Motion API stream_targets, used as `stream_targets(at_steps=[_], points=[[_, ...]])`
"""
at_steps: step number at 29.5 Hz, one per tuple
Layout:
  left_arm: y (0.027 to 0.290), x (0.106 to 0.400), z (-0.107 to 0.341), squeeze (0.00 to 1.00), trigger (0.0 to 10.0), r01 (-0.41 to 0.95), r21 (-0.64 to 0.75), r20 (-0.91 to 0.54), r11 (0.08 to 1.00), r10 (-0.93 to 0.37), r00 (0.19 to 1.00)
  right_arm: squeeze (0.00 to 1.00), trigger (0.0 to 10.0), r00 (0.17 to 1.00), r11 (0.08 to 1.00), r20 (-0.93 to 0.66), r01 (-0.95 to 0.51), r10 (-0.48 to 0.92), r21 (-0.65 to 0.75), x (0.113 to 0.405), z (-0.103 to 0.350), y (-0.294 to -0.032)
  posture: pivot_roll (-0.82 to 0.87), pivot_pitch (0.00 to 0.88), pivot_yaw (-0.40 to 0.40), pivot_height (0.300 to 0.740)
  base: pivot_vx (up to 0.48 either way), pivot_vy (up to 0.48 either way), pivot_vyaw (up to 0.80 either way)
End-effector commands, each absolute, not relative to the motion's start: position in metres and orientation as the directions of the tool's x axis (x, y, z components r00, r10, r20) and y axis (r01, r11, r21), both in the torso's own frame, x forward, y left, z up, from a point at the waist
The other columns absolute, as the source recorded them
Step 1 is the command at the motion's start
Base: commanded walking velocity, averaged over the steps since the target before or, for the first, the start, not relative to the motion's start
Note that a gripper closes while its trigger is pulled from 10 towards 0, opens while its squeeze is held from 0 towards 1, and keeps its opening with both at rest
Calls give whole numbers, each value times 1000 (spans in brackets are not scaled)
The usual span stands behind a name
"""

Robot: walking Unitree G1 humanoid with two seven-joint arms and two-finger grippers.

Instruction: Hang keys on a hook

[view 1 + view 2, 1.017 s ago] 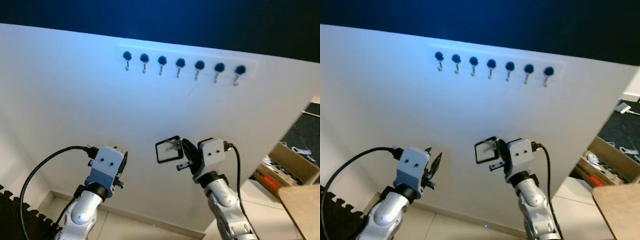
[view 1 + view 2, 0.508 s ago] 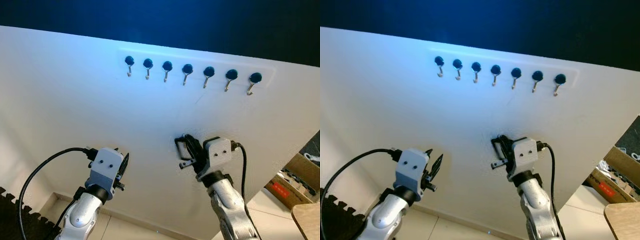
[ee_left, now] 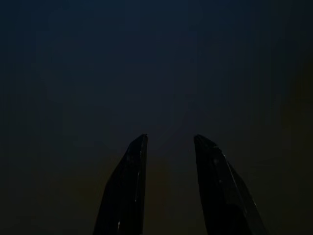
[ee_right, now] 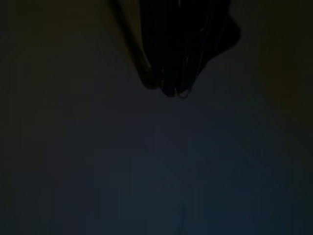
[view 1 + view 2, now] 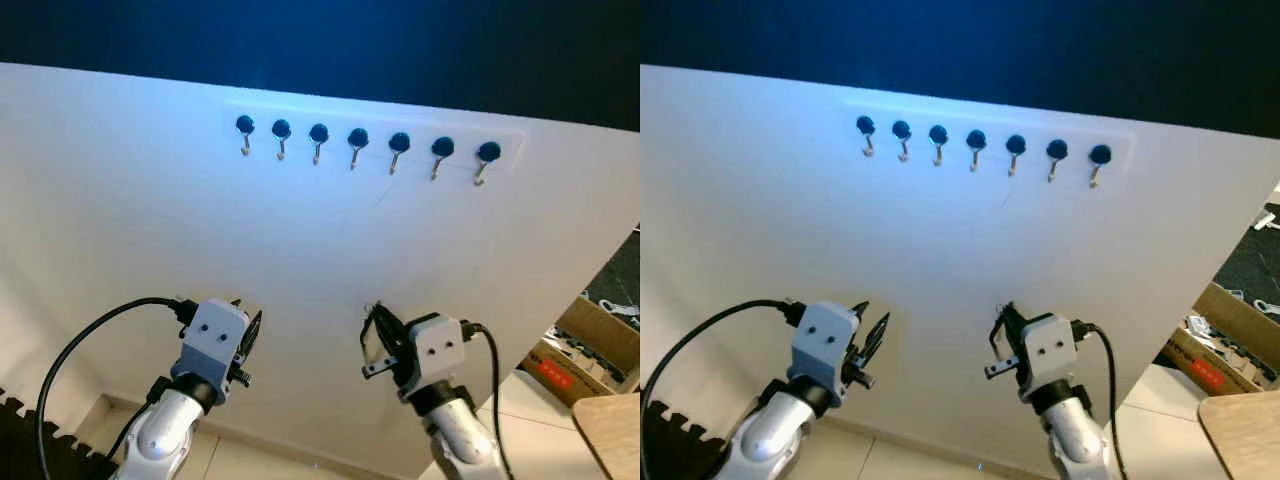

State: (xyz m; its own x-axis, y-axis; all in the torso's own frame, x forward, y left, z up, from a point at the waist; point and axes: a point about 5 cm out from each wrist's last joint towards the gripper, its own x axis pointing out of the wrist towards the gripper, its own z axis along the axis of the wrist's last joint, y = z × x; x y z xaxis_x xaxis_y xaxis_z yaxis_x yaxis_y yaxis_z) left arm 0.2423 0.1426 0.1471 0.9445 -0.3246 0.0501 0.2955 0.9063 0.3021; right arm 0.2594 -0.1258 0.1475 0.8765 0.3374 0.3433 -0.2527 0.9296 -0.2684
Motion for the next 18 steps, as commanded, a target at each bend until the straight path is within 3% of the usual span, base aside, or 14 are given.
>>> stream_targets(at_steps=[1, 10, 18], points=[[142, 242, 144, 0, 10000, 312, 309, 26, 899, -335, 942, 0, 10000, 795, 914, 475, -234, 376, -332, 255, 182, -118, 131, 124, 14, 740, 0, 0, 0], [140, 247, 146, 0, 10000, 312, 307, 37, 899, -339, 940, 0, 10000, 642, 909, 652, -201, 403, -365, 255, 248, -103, 131, 120, 15, 740, 0, 0, 0], [137, 248, 147, 0, 10000, 311, 302, 42, 901, -339, 940, 0, 10000, 681, 943, 656, -181, 326, -280, 274, 257, -102, 136, 120, 10, 740, 0, 0, 0]])
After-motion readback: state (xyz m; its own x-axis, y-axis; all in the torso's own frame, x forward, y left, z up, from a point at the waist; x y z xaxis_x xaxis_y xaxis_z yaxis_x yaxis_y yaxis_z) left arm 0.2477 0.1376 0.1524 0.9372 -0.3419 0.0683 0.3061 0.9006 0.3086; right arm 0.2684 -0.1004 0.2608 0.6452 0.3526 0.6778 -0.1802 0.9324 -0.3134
